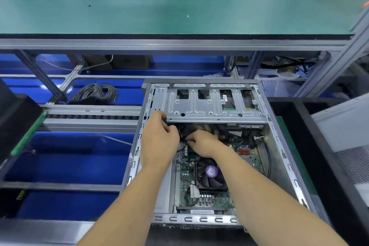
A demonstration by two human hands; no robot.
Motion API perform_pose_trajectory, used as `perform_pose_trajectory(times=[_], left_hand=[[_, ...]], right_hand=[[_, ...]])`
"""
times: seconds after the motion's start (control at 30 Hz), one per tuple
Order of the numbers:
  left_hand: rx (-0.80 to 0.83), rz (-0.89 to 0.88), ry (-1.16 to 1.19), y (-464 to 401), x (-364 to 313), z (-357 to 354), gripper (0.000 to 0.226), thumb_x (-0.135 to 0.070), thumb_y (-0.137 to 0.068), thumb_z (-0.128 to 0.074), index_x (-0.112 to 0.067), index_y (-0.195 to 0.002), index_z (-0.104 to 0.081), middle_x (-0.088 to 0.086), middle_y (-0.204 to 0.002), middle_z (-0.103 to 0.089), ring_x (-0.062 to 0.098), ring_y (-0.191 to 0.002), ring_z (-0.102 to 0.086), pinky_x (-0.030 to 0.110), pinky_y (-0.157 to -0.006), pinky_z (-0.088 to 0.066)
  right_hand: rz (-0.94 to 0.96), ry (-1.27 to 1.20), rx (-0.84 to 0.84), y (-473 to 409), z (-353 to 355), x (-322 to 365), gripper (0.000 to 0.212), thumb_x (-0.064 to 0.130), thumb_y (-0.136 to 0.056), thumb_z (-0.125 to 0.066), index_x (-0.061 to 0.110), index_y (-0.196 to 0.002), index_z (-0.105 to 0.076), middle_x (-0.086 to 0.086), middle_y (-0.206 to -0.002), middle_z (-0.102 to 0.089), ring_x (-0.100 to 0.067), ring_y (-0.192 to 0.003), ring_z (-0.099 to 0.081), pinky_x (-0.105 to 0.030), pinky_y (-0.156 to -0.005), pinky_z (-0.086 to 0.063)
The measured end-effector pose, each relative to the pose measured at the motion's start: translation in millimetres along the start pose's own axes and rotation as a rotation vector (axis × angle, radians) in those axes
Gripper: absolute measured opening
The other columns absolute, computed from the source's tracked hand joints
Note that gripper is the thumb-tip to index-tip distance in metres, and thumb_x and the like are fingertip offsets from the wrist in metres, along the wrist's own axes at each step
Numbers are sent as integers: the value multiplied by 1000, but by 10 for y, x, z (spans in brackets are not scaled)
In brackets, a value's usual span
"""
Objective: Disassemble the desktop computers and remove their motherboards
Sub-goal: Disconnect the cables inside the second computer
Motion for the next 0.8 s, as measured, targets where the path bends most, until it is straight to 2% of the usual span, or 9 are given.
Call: perform_pose_trajectory(times=[0.13, 0.3, 0.37, 0.4, 0.5, 0.57, 0.63, 0.73, 0.8], left_hand=[[6, 2, -28, -6, 15, -18, 21, -12, -86, -55, -28, -99, -51, -6, -77, -56, 13, -77, -55, 28, -60, -40], [21, 2, -24, -9, 22, -28, 20, -13, -86, -56, -25, -101, -53, -5, -75, -56, 13, -76, -55, 27, -61, -39], [12, 12, -10, -7, 27, -20, 19, -12, -86, -54, -25, -99, -52, -4, -74, -57, 13, -75, -56, 27, -61, -39], [7, 15, -4, -8, 31, -15, 18, -12, -87, -54, -25, -98, -52, -4, -73, -57, 13, -75, -56, 27, -61, -40], [-9, 11, -5, -9, 29, -4, 17, -12, -88, -52, -24, -99, -53, -5, -70, -57, 12, -73, -56, 28, -61, -41], [-16, 16, 0, -6, 16, 5, 17, -12, -89, -51, -24, -101, -52, -5, -69, -57, 14, -73, -56, 33, -62, -44], [-25, 21, -1, -2, 5, 22, 17, -10, -91, -48, -24, -100, -51, -4, -70, -58, 17, -72, -57, 36, -62, -47], [-22, 19, -17, 11, -3, 19, 17, -6, -92, -45, -21, -94, -49, -2, -72, -58, 20, -69, -57, 38, -59, -47], [-1, 18, -54, 1, -8, 10, 18, -6, -93, -43, -20, -88, -52, -2, -73, -58, 19, -67, -56, 37, -58, -47]], right_hand=[[127, 207, 71, 70, 14, 224, 29, 33, -101, -44, 21, -116, -66, -9, -128, -55, -35, -131, -42, -59, -114, -14], [281, 275, 202, 129, -192, 699, 52, 5, -87, -43, 18, -137, -45, -5, -128, -50, -28, -120, -41, -63, -110, -17], [287, 257, 225, 135, -203, 677, 31, 0, -85, -42, 16, -106, -57, 0, -97, -53, -17, -92, -45, -50, -100, -33], [292, 214, 210, 138, -173, 628, 22, -1, -85, -43, 17, -86, -55, 4, -82, -50, -10, -76, -43, -36, -85, -40], [232, -86, 31, 131, 57, 408, 36, 2, -85, -48, 26, -59, -54, 15, -53, -56, 0, -53, -52, -20, -52, -37], [173, -211, -62, 118, 187, 216, 40, 4, -87, -46, 31, -66, -67, 15, -71, -70, -5, -68, -63, -26, -63, -51], [102, -195, -89, 100, 237, 11, 38, 8, -93, -43, 26, -98, -76, 0, -104, -73, -19, -86, -65, -28, -75, -52], [-2, -98, 3, 106, 175, -240, 44, 15, -101, -40, 17, -144, -51, -13, -139, -56, -28, -114, -57, -27, -89, -45], [43, -25, 61, 148, 130, -205, 49, 16, -102, -39, 20, -151, -40, -12, -152, -43, -31, -135, -43, -34, -107, -40]])
Point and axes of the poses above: each hand's wrist, its own y-axis away from the middle knuckle, its own z-axis out of the back of the hand, x = y × z, the point moved 5 cm from there along -y, towards the middle knuckle
